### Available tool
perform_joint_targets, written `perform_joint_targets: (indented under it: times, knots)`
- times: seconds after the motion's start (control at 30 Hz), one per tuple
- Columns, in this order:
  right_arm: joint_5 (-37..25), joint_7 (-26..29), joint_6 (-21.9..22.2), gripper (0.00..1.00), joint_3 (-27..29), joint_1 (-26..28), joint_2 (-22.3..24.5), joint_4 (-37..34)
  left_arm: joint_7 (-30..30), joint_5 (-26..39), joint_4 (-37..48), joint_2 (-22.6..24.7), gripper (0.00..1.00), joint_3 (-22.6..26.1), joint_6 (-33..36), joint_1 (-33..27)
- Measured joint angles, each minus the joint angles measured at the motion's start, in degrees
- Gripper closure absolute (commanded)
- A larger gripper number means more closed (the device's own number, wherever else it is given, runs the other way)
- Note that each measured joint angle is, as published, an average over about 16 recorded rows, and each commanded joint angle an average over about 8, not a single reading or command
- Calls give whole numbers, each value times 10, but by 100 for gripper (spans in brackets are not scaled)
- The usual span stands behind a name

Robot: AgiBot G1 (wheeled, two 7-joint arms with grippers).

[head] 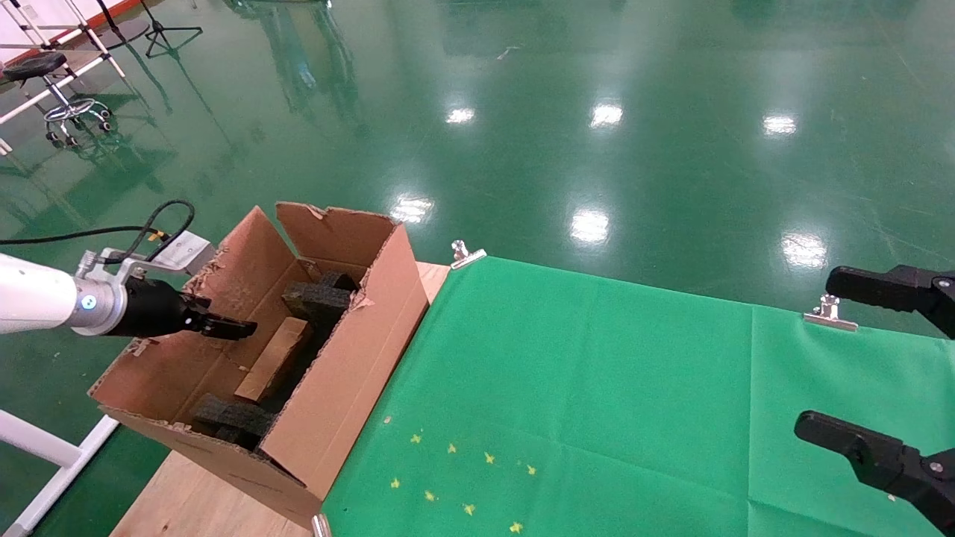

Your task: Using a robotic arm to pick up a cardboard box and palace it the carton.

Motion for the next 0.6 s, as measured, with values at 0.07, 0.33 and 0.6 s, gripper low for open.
perform_joint_targets:
  times: [0.07, 0.33, 0.6]
  knots:
    - [0, 0, 0, 0, 0, 0, 0, 0, 5, -7, -8, -4, 0, -5, 6, -5]
    - [0, 0, 0, 0, 0, 0, 0, 0, 21, -52, -51, -26, 0, -33, 49, -28]
    - [0, 0, 0, 0, 0, 0, 0, 0, 21, -83, -87, -43, 0, -52, 88, -43]
